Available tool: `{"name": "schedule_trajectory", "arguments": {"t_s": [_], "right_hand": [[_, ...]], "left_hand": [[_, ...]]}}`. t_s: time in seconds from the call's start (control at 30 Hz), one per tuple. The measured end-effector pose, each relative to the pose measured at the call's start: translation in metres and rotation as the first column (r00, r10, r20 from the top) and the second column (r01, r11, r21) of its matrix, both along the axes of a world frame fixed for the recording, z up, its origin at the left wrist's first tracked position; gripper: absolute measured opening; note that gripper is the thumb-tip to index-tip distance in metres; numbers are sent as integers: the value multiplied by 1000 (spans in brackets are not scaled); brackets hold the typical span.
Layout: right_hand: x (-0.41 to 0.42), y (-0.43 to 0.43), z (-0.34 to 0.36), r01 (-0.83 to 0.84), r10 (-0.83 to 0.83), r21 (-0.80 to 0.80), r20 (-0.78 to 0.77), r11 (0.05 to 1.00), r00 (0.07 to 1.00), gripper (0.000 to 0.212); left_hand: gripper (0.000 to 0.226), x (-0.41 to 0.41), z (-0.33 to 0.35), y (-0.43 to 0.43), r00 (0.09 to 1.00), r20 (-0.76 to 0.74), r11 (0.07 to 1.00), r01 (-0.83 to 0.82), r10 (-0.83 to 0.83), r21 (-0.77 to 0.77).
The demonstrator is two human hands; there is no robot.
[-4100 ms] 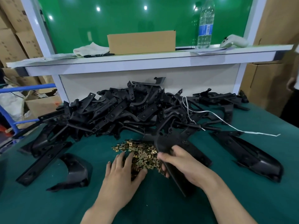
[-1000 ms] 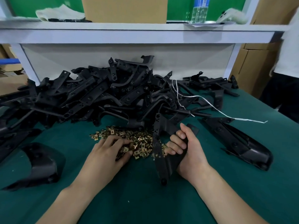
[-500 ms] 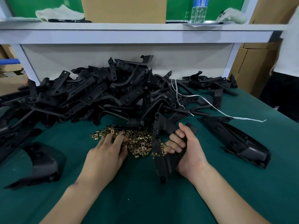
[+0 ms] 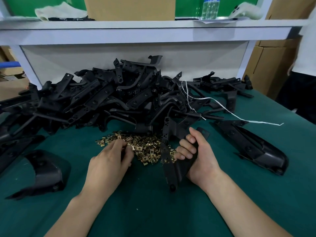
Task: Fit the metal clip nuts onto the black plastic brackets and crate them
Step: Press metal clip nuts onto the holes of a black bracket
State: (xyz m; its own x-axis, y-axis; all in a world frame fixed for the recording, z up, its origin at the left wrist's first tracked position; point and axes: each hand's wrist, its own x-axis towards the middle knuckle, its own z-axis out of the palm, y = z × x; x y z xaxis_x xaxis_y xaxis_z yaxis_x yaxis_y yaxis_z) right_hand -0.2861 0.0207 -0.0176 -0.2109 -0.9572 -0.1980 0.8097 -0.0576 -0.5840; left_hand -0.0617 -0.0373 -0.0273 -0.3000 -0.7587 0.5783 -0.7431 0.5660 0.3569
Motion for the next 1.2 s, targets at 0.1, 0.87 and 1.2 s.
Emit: {"name": "schedule_trajectory", "arguments": {"t_s": [0.1,0.87,1.2], "right_hand": [[0,1,0,1,-1,3,0,1000,1000,40],[-2,-1,-3,-12,12,-11,15,1000,1000,39],[-3,0,-1,18,-17,-14,49,1000,999,39]], "left_hand": [[20,0,1,1,1000,29,1000,4,-3,-31],[14,-34,20,67,685,-728,730,492,11,474],[8,-28,18,58,673,-739,660,566,-24,494]]}}
